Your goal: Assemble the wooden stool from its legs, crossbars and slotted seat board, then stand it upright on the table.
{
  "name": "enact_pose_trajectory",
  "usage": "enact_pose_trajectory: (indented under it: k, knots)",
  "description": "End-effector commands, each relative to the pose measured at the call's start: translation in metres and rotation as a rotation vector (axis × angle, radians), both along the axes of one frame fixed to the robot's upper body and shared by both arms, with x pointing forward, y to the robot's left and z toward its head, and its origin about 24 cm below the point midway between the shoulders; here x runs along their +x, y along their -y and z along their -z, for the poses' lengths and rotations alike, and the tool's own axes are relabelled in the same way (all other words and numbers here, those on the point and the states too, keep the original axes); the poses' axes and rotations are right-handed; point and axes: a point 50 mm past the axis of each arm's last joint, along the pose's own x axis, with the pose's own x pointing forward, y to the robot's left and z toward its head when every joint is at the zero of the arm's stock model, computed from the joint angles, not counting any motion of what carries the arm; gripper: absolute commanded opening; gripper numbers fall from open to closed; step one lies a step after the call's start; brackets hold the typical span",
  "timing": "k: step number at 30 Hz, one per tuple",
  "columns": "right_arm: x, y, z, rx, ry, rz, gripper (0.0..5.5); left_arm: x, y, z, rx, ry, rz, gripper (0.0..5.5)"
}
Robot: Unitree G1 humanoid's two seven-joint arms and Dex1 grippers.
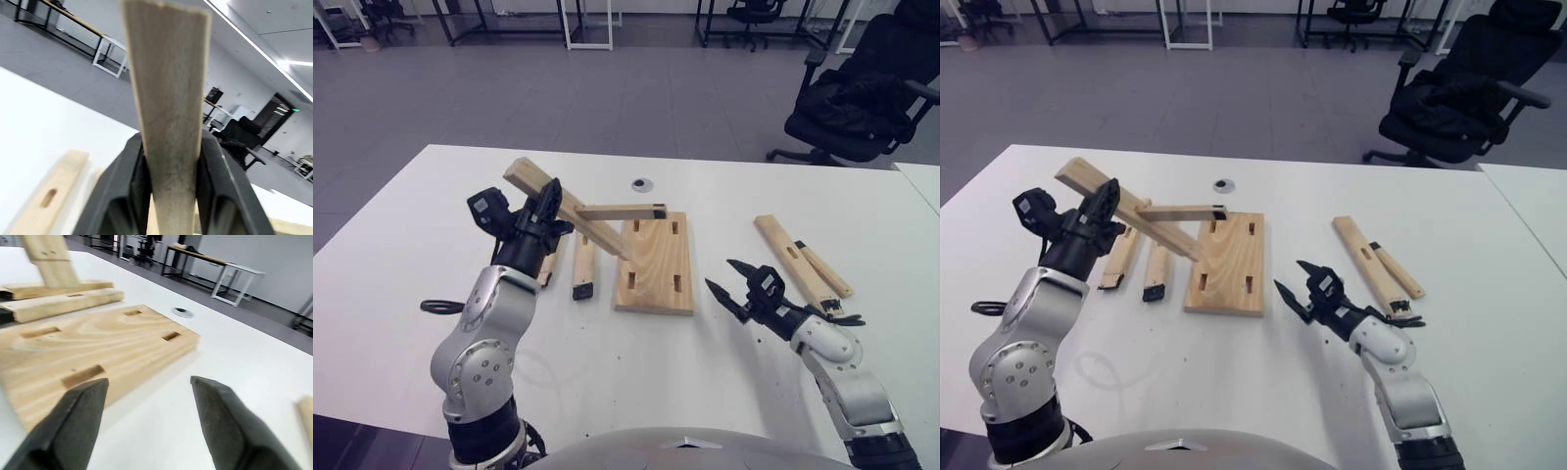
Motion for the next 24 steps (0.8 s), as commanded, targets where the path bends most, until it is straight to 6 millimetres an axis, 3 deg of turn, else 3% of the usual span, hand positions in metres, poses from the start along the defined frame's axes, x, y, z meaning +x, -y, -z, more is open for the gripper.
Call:
enact_pose_trajectory:
  k: [1, 3, 7, 13, 17, 24]
  knots:
    - [0.005, 0.013, 0.012, -0.085, -0.014, 0.101, 3.13, -0.005, 0.008, 0.012, -0.024, -0.092, 0.016, 1.01]
    - [0.005, 0.017, 0.019, -0.139, -0.030, 0.121, 3.13, -0.008, 0.006, 0.016, -0.035, -0.127, 0.011, 1.01]
    - [0.000, 0.001, 0.032, -0.184, -0.052, 0.046, 3.13, -0.011, 0.004, 0.024, 0.018, -0.188, 0.013, 1.01]
    - [0.003, -0.015, 0.030, -0.148, -0.025, 0.007, 3.13, -0.017, 0.004, 0.028, 0.078, -0.228, 0.032, 1.01]
    - [0.010, -0.024, 0.015, -0.080, 0.028, -0.053, 3.13, -0.016, 0.006, 0.030, 0.160, -0.238, 0.030, 1.01]
    - [0.035, -0.061, -0.028, 0.030, 0.101, -0.319, 3.13, -0.009, 0.022, 0.037, 0.404, -0.219, 0.065, 1.01]
